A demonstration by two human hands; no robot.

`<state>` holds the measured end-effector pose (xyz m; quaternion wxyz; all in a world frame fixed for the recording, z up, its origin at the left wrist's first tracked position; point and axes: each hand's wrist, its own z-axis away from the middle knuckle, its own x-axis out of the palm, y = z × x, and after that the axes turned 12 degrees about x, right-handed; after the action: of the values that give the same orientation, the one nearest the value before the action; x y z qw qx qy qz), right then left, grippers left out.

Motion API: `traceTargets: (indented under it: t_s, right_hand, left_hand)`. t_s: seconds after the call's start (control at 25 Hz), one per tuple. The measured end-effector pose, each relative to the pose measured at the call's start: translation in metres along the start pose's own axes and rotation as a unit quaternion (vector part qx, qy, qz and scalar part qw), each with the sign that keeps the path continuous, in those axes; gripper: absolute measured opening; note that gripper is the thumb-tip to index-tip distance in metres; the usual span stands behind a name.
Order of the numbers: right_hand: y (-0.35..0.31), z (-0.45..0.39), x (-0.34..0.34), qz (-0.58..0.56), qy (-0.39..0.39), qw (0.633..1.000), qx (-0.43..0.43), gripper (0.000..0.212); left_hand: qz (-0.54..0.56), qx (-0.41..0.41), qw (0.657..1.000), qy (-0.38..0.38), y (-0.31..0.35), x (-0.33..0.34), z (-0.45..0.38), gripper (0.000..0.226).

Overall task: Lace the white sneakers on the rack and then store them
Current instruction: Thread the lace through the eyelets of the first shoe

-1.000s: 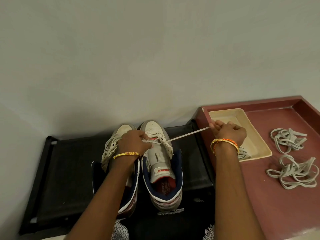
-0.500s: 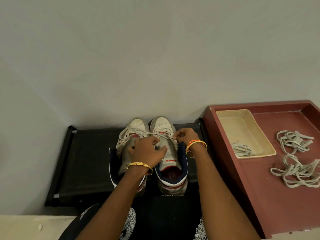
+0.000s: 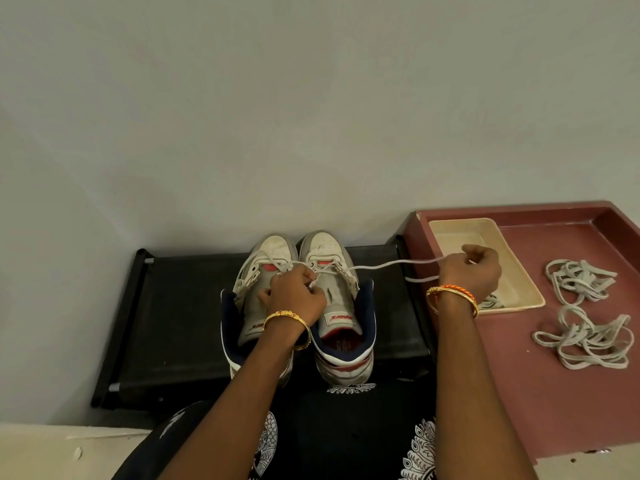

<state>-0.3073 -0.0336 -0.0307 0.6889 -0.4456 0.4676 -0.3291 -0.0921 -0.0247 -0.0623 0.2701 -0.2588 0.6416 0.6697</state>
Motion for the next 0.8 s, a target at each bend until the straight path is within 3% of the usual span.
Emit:
traceTargets:
  t_s: [0.04, 0.12, 0.24, 0.32, 0.4, 0.56, 0.72, 0.8]
  right_hand:
    - [0.0, 0.005, 0.005, 0.027, -0.028, 0.999, -0.03, 0.024]
    - [0.004, 0.019, 0.02, 0.103, -0.181, 0.973, -0.1, 0.024]
    - [0.02, 0.036, 0.051, 0.28, -0.419, 0.856, -0.111, 0.022]
    - [0.028, 0.038, 0.062, 0.328, -0.473, 0.815, -0.067, 0.013]
    - [0.031, 0.034, 0.061, 0.309, -0.478, 0.822, -0.022, 0.005]
    - [0.024, 0.015, 0.038, 0.262, -0.416, 0.871, -0.01, 0.007]
    - [0.012, -0.007, 0.007, 0.225, -0.22, 0.948, -0.033, 0.017]
    - [0.009, -0.01, -0.001, 0.213, -0.137, 0.966, -0.05, 0.019]
  left_hand:
    - [0.041, -0.005, 0.999, 0.009, 0.0, -0.001, 0.0, 0.003]
    - [0.144, -0.039, 0.987, 0.065, 0.0, -0.007, -0.002, 0.013]
    - [0.199, -0.08, 0.963, 0.166, -0.013, -0.022, -0.014, 0.004]
    - [0.178, -0.088, 0.972, 0.127, -0.022, -0.028, -0.02, 0.019]
    - [0.089, -0.074, 0.991, 0.069, -0.027, -0.024, -0.022, 0.029]
    - [-0.008, -0.043, 0.998, 0.046, -0.031, -0.018, -0.025, 0.029]
    - [-0.073, -0.04, 0.996, 0.034, -0.037, -0.019, -0.029, 0.022]
    - [-0.074, -0.042, 0.995, 0.044, -0.038, -0.017, -0.029, 0.021]
